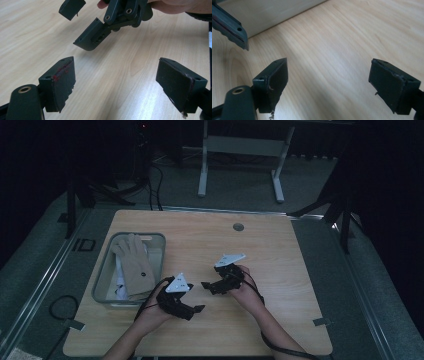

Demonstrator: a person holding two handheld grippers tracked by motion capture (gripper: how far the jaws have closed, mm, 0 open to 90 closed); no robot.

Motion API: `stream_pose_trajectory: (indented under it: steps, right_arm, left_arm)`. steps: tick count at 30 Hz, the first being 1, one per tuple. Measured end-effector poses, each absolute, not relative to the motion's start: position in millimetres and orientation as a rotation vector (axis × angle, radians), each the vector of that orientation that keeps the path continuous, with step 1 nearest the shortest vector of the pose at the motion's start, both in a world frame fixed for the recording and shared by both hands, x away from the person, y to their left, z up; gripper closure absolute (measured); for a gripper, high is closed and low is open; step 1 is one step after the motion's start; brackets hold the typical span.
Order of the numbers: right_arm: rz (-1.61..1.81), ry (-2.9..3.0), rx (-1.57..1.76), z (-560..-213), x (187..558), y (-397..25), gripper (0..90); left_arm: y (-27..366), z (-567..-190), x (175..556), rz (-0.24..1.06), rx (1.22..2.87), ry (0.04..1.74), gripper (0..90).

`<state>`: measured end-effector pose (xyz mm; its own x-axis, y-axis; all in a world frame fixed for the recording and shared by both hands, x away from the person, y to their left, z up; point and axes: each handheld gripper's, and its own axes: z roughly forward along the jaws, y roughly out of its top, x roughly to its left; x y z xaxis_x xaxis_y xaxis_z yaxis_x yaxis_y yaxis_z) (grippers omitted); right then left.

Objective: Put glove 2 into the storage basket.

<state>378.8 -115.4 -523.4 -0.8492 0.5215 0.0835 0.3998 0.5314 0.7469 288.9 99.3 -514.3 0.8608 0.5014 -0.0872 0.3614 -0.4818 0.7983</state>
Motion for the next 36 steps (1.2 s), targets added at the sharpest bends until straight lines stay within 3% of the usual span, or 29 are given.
stream_pose_trajectory:
  steps: [22, 36]
  right_arm:
    - [1.196, 2.566, 0.852, -552.9, 354.7, -171.6, 15.3]
    - [1.190, 2.547, 0.880, -558.2, 353.1, -183.0, 15.4]
  left_arm:
    - [73.0, -541.8, 288.1, 0.124, 2.160, 0.544, 15.9]
    - [71.7, -545.8, 287.6, 0.112, 2.154, 0.521, 15.8]
